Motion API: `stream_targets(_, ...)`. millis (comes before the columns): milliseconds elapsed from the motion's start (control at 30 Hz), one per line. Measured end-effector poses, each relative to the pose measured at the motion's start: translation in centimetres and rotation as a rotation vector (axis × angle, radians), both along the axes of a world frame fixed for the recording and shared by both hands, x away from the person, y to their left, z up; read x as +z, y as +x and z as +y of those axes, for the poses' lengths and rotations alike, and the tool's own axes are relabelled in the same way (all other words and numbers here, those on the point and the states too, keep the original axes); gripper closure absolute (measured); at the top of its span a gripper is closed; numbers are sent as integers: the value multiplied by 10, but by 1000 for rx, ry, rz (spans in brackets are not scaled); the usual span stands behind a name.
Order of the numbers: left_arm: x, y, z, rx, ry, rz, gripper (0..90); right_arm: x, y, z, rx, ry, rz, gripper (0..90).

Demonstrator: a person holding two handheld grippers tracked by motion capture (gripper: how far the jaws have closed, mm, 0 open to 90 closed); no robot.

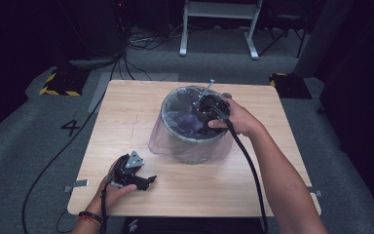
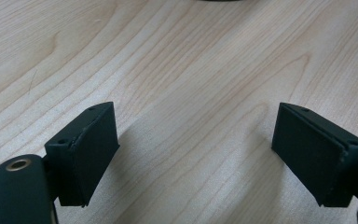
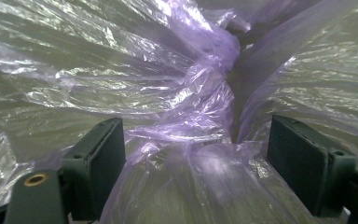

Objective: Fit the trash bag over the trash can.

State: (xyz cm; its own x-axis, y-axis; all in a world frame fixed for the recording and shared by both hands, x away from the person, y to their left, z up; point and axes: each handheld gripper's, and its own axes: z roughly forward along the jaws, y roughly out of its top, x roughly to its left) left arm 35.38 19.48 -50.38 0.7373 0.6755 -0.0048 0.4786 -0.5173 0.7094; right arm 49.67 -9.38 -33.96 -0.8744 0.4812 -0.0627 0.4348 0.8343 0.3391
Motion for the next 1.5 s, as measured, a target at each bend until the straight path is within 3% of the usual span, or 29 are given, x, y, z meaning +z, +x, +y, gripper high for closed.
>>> stream_targets(467, 0, 0, 0, -1, 0, -1, 141, 10, -2, -12, -83, 170, -64, 209)
stream_targets(833, 0, 0, 0, -1, 0, 0, 141, 19, -5, -26, -119, 268, -90, 201)
stream_targets(933, 0, 0, 0, 0, 0, 0, 141, 21, -6, -29, -116, 287, -92, 201)
stream_targets(967, 0, 0, 0, 0, 0, 0, 140, 24, -7, -32, -118, 310, -125, 205)
stream_targets(1133, 0, 0, 0, 0, 0, -1, 140, 28, -12, -38, -96, 335, -170, 204)
stream_targets(1333, 0, 0, 0, 0, 0, 0, 140, 33, -21, -46, -42, 401, -250, 208)
stream_targets(1500, 0, 0, 0, -1, 0, 0, 140, 37, -25, -54, -44, 443, -268, 214)
